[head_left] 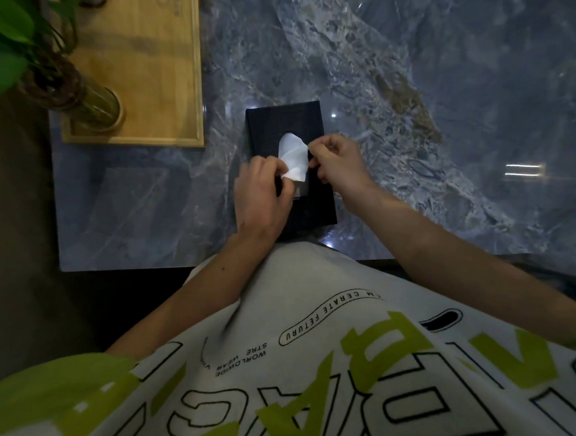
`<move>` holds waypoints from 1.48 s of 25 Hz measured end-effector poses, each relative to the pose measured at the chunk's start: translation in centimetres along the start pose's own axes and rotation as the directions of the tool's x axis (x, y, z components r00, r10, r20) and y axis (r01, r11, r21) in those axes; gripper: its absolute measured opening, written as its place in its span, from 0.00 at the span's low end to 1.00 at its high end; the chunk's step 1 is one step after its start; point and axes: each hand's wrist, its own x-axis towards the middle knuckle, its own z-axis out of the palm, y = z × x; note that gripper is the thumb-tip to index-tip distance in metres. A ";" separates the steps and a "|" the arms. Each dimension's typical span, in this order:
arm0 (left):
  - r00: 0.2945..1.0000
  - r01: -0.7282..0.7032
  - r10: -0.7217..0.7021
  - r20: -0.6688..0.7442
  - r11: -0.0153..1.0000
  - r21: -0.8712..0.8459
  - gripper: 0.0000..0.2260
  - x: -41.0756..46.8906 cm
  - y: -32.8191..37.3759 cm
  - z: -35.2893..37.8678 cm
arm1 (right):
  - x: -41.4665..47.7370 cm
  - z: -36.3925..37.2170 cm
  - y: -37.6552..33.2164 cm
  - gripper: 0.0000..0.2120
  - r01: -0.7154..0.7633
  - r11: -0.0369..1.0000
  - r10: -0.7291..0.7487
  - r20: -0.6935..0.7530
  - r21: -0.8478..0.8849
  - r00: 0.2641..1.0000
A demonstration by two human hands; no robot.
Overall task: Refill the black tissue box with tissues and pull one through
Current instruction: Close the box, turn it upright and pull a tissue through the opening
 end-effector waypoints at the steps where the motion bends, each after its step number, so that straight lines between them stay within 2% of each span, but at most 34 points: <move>1: 0.999 0.034 -0.035 -0.002 0.998 -0.056 0.04 -0.3 -0.1 0.0 | -0.1 0.0 0.0 0.06 0.004 1.000 -0.004 0.008 -0.007 1.000; 9: 0.966 0.255 -0.251 0.063 0.874 -0.414 0.03 -1.2 -0.8 -0.4 | -0.3 0.0 -0.1 0.10 -0.083 0.994 0.089 0.100 -0.066 0.991; 12: 0.965 0.253 -0.257 0.060 0.838 -0.483 0.03 -1.7 -1.0 -0.5 | -0.6 0.2 -0.5 0.14 -0.138 0.988 0.147 0.164 -0.067 0.975; 15: 0.972 0.233 -0.225 0.075 0.852 -0.468 0.03 -1.9 -1.1 -0.9 | -0.7 1.3 -0.1 0.18 -0.157 0.986 0.149 0.130 0.050 0.980; 18: 0.980 0.198 -0.168 0.105 0.873 -0.446 0.04 -2.1 -1.4 -1.2 | -1.0 2.3 0.4 0.24 -0.041 0.997 0.037 0.062 0.064 0.997; 21: 0.981 0.189 -0.143 0.133 0.866 -0.462 0.04 -2.0 -1.6 -1.4 | -1.1 2.7 0.5 0.25 0.106 0.991 -0.105 0.015 -0.086 0.994; 23: 0.969 0.244 -0.184 0.164 0.806 -0.539 0.03 -1.9 -1.4 -1.6 | -1.3 2.5 0.8 0.24 0.238 0.950 -0.232 0.053 -0.204 0.971; 25: 0.941 0.335 -0.278 0.191 0.695 -0.636 0.05 -1.4 -1.4 -2.0 | -1.6 2.1 1.0 0.24 0.377 0.864 -0.357 0.121 -0.335 0.926; 28: 0.912 0.394 -0.357 0.203 0.620 -0.678 0.05 -0.1 -1.2 -2.6 | -1.9 1.6 1.1 0.23 0.504 0.773 -0.455 0.218 -0.385 0.864; 32: 0.915 0.391 -0.347 0.206 0.636 -0.665 0.04 1.9 -0.2 -2.9 | -2.4 1.3 1.0 0.24 0.585 0.717 -0.479 0.342 -0.378 0.808; 35: 0.941 0.339 -0.286 0.182 0.756 -0.560 0.12 2.5 -0.4 -2.9 | -2.5 1.0 1.3 0.30 0.516 0.816 -0.416 0.354 -0.262 0.838; 37: 0.944 0.329 -0.273 0.185 0.821 -0.466 0.15 2.8 -0.5 -3.0 | -2.3 0.8 1.5 0.35 0.396 0.907 -0.329 0.347 -0.141 0.878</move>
